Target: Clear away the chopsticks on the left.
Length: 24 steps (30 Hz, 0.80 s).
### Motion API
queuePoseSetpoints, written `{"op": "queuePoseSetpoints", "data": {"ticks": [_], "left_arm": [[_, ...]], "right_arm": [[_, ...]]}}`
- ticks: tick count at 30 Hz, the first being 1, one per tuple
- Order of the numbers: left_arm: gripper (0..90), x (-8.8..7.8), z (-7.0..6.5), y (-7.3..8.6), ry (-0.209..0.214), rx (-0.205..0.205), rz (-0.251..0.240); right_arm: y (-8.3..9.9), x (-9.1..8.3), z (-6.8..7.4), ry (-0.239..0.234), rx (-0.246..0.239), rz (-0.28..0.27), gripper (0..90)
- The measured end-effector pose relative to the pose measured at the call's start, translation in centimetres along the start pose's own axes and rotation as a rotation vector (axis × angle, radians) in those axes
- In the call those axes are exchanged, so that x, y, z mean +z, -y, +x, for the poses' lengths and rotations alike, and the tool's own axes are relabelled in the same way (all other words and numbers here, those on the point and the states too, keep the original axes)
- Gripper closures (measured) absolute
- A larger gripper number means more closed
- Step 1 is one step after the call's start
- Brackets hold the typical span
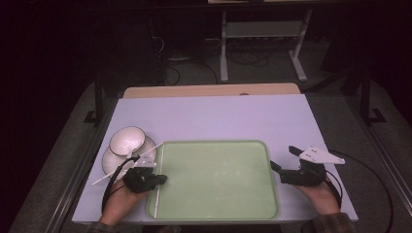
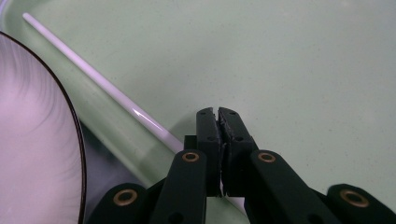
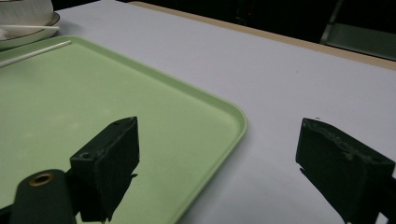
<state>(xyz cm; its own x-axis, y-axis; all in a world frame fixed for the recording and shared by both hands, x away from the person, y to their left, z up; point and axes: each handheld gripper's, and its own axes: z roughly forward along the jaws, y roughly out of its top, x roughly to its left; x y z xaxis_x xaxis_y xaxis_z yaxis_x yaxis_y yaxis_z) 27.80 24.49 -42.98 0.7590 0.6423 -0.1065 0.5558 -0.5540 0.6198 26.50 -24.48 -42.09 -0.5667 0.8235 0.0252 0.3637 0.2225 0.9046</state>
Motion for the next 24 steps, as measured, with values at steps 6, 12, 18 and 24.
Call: {"op": "queuePoseSetpoints", "data": {"ticks": [6,12,18,24], "left_arm": [[86.1,-1.1,0.0,-0.2,0.015,0.008,-0.057],[83.8,-3.1,0.4,0.1,0.029,0.018,-0.108],[78.3,-4.7,1.5,1.2,0.007,0.017,-0.108],[74.3,-6.4,2.3,2.6,-0.016,-0.015,-0.123]], "right_arm": [[0.0,0.0,0.0,0.0,0.0,0.0,12.7],[0.0,0.0,0.0,0.0,-0.001,-0.001,12.7],[0.0,0.0,0.0,0.0,0.001,-0.001,12.7],[0.0,0.1,0.0,-0.004,-0.003,-0.002,12.7]]}}
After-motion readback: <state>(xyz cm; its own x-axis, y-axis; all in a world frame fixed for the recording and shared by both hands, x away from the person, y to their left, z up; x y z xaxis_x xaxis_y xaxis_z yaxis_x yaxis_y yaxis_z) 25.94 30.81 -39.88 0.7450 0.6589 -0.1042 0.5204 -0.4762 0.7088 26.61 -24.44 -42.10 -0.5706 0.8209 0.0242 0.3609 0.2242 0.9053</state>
